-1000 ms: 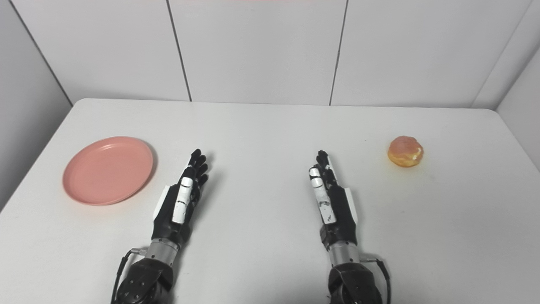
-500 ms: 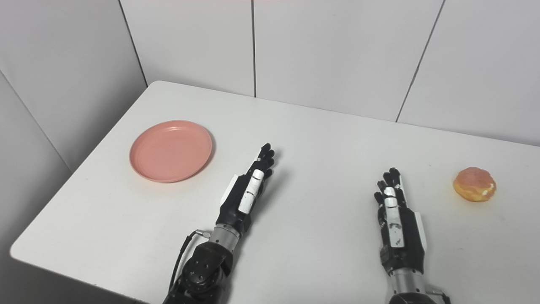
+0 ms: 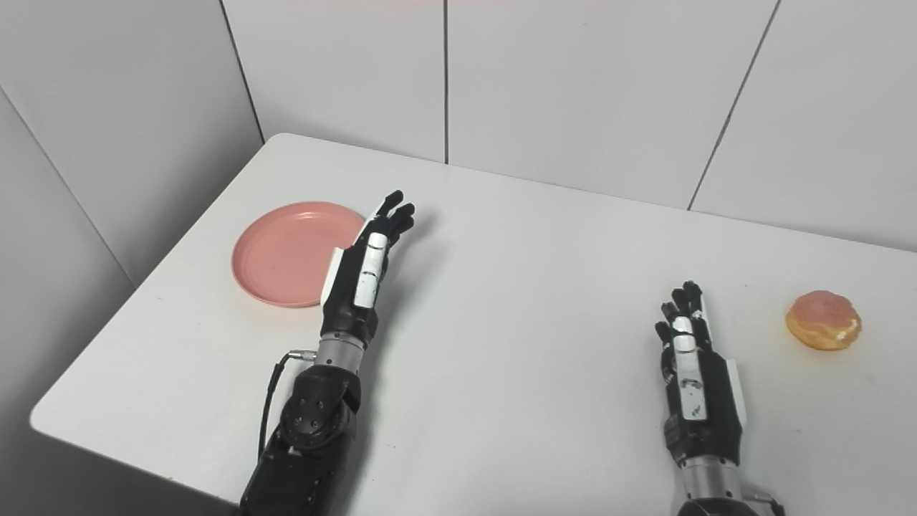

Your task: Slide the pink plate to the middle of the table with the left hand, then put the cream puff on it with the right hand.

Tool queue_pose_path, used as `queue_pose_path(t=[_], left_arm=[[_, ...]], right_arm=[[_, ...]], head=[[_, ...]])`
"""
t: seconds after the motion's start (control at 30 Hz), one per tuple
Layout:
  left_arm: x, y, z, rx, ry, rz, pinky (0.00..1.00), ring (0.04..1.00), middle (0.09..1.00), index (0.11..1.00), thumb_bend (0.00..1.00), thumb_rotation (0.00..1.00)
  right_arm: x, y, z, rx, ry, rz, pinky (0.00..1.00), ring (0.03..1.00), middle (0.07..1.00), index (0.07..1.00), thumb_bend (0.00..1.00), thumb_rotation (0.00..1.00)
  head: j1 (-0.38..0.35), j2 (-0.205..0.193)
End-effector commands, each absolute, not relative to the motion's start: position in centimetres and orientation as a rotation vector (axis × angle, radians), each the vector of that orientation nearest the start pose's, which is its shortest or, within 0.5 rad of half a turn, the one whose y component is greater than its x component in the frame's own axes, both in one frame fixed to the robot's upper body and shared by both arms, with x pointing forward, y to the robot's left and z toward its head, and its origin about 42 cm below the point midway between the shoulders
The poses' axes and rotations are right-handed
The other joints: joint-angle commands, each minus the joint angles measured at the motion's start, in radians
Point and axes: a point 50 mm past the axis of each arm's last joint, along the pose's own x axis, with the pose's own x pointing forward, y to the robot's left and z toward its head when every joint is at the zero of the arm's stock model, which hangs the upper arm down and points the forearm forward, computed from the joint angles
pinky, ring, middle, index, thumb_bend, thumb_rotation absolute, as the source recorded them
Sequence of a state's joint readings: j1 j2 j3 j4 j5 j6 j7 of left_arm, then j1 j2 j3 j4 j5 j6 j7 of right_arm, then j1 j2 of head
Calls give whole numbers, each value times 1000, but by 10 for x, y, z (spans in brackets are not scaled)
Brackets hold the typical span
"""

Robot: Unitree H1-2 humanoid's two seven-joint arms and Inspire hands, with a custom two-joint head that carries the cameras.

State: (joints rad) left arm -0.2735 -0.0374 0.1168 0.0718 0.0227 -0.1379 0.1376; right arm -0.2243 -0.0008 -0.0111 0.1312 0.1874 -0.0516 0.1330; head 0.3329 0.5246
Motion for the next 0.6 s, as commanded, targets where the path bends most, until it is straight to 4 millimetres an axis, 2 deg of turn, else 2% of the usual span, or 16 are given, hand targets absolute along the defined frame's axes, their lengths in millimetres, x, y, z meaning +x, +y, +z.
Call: queue_pose_path(t=[0.0,0.13,0.23,0.37,0.4,0.5,0.57], left_arm=[[374,222,200,-49,-420,214,879,824,824,816,720,1000],[380,244,210,-31,-453,271,824,785,786,785,706,1000],[382,256,214,-35,-456,306,823,776,770,766,764,1000],[384,277,217,-42,-439,378,886,760,747,745,767,1000],[385,280,218,-44,-435,391,877,751,733,731,755,1000],[389,305,216,-36,-442,442,829,742,728,725,728,1000],[391,318,215,-37,-436,485,794,726,717,711,741,1000]], right_arm=[[343,-192,110,186,-111,172,1000,1000,1000,1000,669,852],[344,-192,109,183,-111,178,1000,1000,1000,1000,680,875],[344,-192,109,189,-109,179,1000,1000,1000,1000,693,861],[344,-194,109,188,-112,175,1000,1000,1000,1000,674,851],[344,-195,109,187,-113,173,1000,1000,1000,1000,670,841],[345,-196,109,190,-113,172,1000,1000,1000,1000,669,817],[345,-196,109,186,-115,168,1000,1000,1000,1000,654,816]], head=[[2,-1],[5,-1],[9,-1],[11,-3],[11,-3],[11,-4],[13,-3]])
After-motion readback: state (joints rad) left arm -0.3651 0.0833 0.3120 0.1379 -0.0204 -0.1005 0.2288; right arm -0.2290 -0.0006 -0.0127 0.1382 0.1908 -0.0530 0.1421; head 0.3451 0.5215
